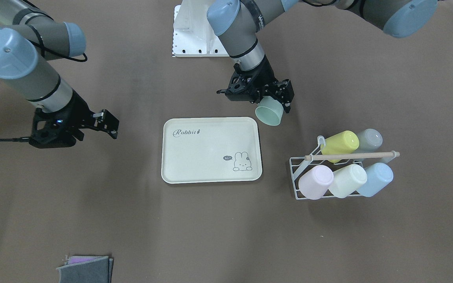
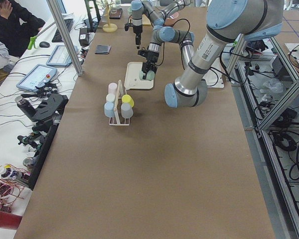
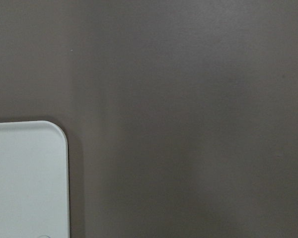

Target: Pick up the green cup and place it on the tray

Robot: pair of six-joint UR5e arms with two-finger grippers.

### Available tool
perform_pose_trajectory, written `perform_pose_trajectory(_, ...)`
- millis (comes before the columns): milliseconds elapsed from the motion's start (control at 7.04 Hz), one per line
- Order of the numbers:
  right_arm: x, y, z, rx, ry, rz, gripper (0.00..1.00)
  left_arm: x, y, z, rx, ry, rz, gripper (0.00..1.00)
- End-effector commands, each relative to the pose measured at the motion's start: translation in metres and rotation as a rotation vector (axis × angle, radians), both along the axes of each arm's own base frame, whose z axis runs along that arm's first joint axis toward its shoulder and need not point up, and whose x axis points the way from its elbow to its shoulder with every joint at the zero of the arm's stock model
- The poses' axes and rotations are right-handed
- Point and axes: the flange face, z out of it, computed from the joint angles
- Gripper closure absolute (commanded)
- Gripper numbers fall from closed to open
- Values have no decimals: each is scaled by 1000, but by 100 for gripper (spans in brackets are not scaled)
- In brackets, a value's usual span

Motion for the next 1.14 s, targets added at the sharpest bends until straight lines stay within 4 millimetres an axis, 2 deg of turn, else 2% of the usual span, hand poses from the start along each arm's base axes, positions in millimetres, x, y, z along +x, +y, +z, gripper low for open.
perform_pose_trajectory(0, 92, 11, 45, 97, 66, 18, 0, 21, -11, -13, 56, 305, -134, 79)
perform_pose_trajectory(142, 128, 14, 66, 117, 89, 17, 0, 29, -22, -10, 106, 355, -214, 78)
perform_pose_trajectory(284, 164, 23, 100, 130, 132, 0, 0, 41, -37, -2, 198, 389, -276, 78)
perform_pose_trajectory(426, 202, 32, 131, 170, 172, -42, 0, 62, -46, 3, 259, 479, -297, 79)
perform_pose_trajectory(568, 227, 51, 171, 144, 209, -80, 0, 77, -49, 9, 338, 540, -365, 79)
perform_pose_trajectory(710, 247, 59, 184, 129, 213, -90, 0, 78, -51, 12, 373, 546, -421, 79)
perform_pose_trajectory(852, 289, 62, 190, 82, 219, -31, 0, 80, -44, 7, 403, 570, -442, 78)
perform_pose_trajectory(994, 339, 70, 200, 70, 233, 24, 0, 99, -28, 15, 443, 563, -475, 79)
